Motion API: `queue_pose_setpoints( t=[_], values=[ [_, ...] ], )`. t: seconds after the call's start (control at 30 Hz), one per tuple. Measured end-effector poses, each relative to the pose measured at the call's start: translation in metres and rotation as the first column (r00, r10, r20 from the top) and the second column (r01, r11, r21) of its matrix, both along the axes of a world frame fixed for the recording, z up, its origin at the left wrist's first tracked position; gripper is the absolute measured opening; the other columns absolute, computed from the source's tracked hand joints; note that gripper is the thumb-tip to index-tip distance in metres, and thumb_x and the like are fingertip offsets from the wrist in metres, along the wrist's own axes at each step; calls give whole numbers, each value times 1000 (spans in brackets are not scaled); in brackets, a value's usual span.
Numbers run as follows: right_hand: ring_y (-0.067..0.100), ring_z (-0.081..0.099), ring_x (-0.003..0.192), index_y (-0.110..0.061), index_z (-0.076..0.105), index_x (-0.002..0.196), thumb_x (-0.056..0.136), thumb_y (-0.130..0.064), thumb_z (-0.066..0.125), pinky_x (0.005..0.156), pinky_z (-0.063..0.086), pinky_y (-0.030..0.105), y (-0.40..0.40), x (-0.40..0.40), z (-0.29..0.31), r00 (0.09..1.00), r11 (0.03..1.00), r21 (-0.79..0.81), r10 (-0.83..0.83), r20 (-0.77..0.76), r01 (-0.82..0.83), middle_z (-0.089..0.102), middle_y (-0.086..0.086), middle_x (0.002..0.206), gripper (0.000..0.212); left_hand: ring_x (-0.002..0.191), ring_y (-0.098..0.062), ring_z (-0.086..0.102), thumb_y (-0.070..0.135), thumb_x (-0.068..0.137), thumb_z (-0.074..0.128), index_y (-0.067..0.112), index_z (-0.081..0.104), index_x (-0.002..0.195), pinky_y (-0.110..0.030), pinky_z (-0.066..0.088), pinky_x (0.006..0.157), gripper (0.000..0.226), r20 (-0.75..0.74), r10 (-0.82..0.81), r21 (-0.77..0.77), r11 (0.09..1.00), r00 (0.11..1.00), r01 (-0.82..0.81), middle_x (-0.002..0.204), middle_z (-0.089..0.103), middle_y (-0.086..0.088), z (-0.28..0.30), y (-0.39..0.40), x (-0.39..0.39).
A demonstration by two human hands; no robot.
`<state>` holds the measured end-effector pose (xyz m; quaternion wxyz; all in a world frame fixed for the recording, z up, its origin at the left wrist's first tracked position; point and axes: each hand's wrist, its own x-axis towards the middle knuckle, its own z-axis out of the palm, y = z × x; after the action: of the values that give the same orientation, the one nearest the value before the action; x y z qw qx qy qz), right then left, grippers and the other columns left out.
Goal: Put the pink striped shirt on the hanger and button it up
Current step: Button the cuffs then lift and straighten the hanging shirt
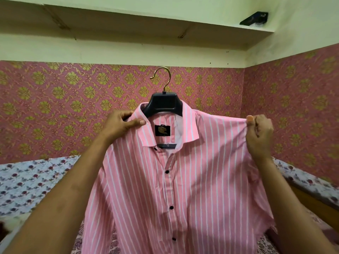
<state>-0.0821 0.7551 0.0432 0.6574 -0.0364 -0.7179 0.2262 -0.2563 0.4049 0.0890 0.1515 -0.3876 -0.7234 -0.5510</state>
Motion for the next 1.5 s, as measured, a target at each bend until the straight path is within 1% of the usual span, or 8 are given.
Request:
queue_pose_setpoints(
  t=[0.17, 0.33, 0.47, 0.63, 0.9, 1.07, 1.23, 1.5],
  values=[
    [28, 47, 83, -6, 55, 80, 88, -44, 32, 70, 23, 31, 7, 2, -16, 948, 968, 136, -237, 215, 211, 56, 12, 87, 45, 73, -15, 65, 30, 67, 80, 19, 73, 82, -34, 51, 68, 19, 13, 12, 31, 999, 1000, -12, 81, 73, -2, -1, 0, 3],
    [4, 52, 66, -23, 49, 79, 96, -35, 34, 61, 43, 22, 9, 0, -30, 831, 757, -592, 497, 249, -275, 50, -1, 78, 26, 58, -3, 60, 21, 71, 77, 23, 72, 73, -20, 47, 53, 6, -5, 21, -14, 1000, 1000, -21, 62, 69, 15, -2, 1, 9],
    [2, 39, 42, -17, 45, 62, 95, -21, 42, 44, 32, 19, 5, 13, -47, 579, 696, -690, 651, 491, -197, 44, -8, 48, 34, 61, -9, 58, 21, 72, 77, 14, 71, 78, -27, 43, 58, 11, 5, 37, -23, 999, 999, -36, 64, 68, 8, -4, -3, 7],
    [1, 52, 63, -17, 60, 72, 94, -13, 49, 58, 41, 13, 18, 8, -65, 896, 749, -599, 430, 112, -284, 63, -16, 59, 25, 64, -9, 57, 32, 65, 81, 23, 73, 73, -27, 42, 60, 14, 38, -4, -46, 999, 999, 6, 63, 67, 8, -8, -13, 7],
    [1, 40, 42, -15, 61, 61, 91, -19, 57, 50, 35, 21, 29, -4, -39, 865, 605, -711, 501, -10, -359, 50, -13, 40, 30, 59, 0, 62, 55, 42, 82, 26, 74, 72, -13, 48, 51, 42, 87, -165, -38, 985, 982, 169, 66, 71, 10, -1, -17, 20],
    [-7, 47, 45, 2, 62, 93, 93, -3, 48, 43, 39, 9, 16, -3, -44, 815, 715, -623, 542, 207, -317, 59, -4, 54, 15, 62, -6, 64, 23, 72, 75, 25, 75, 72, -19, 51, 57, 2, 75, -91, -1, 996, 993, 91, 67, 72, 7, -2, -21, 11],
    [0, 59, 74, -17, 67, 86, 93, -18, 52, 72, 47, 18, -4, -8, -18, 767, 767, -425, 603, 220, -481, 69, -6, 80, 17, 77, -21, 62, 32, 63, 81, 7, 71, 87, -37, 47, 71, 35, 59, -32, 4, 999, 998, 32, 87, 70, -15, -9, -13, 3],
    [22, 56, 65, -5, 65, 77, 81, -17, 70, 59, 42, 29, -13, -26, -28, 952, 964, 250, 10, 305, -90, 59, 6, 75, 13, 75, -20, 59, 28, 66, 79, 2, 70, 85, -37, 44, 68, 33, 26, 18, 19, 1000, 999, -19, 85, 68, -20, -15, -6, -1]
  ],
)
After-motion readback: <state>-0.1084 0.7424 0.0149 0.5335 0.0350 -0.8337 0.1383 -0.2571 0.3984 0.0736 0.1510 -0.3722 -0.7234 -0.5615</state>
